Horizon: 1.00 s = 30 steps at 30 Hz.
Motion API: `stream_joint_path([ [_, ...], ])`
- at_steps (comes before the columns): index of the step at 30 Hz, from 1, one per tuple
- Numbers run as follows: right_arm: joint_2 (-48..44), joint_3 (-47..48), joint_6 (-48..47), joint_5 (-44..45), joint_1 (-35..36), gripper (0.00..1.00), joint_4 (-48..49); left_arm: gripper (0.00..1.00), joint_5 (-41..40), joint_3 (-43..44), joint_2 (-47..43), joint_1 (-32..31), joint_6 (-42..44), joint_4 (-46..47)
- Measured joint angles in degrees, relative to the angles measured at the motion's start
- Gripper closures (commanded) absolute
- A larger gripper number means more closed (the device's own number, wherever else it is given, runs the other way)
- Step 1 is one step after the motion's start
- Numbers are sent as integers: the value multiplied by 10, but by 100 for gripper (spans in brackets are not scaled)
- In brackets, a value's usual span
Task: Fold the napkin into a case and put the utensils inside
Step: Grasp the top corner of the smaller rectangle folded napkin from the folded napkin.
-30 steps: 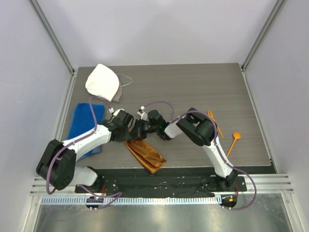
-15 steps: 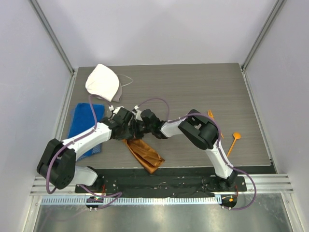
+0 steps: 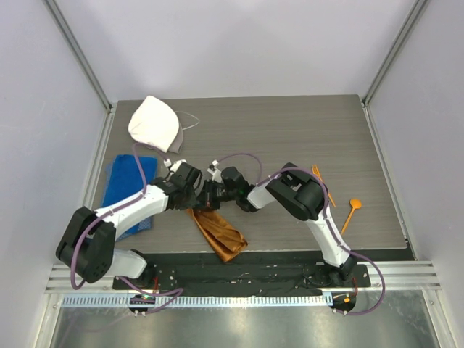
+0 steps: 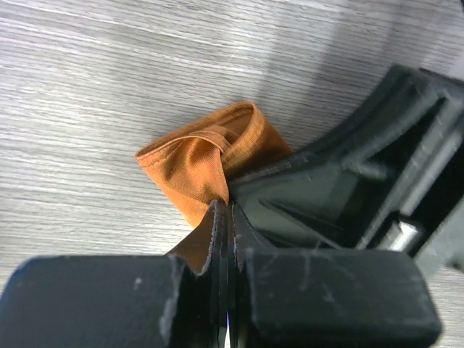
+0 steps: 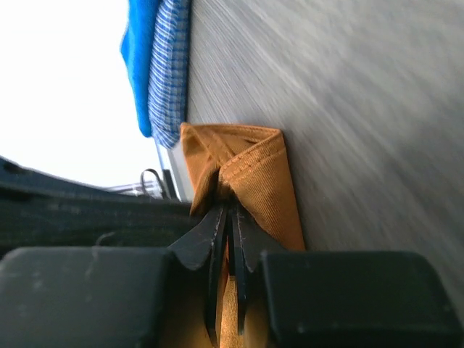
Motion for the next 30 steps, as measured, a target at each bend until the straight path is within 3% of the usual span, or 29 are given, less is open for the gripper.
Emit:
stream_joint_path([
  [13,-127,-86,-115,72,0,85,-144,100,65,35,91,-2,25,46],
  [20,-134,-83,-139,77,0,85,-163,100,80,43,98,-11,27,56],
  [23,-133,-76,-142,75,-1,84,-174,91,79,43,92,-11,27,53],
  [24,-133,-74,-144,75,-1,83,-179,82,79,43,88,-11,27,51],
  [26,-134,-70,-150,75,-1,82,-187,72,76,43,76,-12,28,45],
  [30,-151,-68,-170,89,-1,80,-224,64,67,44,41,-13,28,32],
])
